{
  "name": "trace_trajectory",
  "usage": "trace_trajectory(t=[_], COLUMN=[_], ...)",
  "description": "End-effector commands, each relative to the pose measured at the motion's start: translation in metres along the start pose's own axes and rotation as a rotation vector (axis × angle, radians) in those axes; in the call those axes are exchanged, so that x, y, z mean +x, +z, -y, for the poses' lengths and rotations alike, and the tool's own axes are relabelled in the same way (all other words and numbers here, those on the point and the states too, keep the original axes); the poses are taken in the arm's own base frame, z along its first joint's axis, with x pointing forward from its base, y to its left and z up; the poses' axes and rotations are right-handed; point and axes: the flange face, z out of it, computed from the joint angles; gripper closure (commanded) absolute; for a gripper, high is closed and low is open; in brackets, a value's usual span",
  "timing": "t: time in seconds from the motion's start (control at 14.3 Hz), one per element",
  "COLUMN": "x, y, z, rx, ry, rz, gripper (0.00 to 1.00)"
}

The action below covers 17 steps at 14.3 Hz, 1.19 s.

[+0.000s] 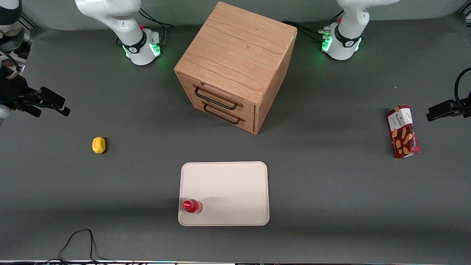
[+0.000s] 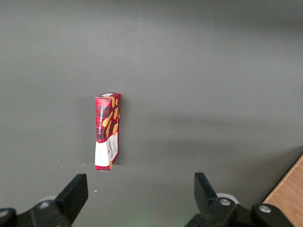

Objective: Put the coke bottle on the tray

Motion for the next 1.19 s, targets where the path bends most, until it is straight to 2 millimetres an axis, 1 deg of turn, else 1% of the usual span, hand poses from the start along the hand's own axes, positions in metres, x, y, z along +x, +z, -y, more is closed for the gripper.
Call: trace_trajectory(t=[0.0, 0.07, 0.14, 0.28, 0.42, 0.63, 1.12], x=[0.002, 0.005, 0.008, 0.000, -0.004, -0.006, -0.008], y=[-0.009, -0.011, -0.014, -0.009, -0.010, -0.009, -0.010], z=[-0.008, -0.012, -0.011, -0.014, -0.015, -0.017, -0.017], rx=[-0.016, -0.051, -0.083, -0.089, -0.089, -0.107, -0.106], ry=[-0.068, -0.098, -0.116, -0.112, -0.107, -0.112, -0.106], rz=[-0.024, -0.026, -0.026, 0.047, 0.066, 0.078, 0.099], gripper=[0.00, 0.00, 0.00, 0.00, 0.00, 0.00, 0.00])
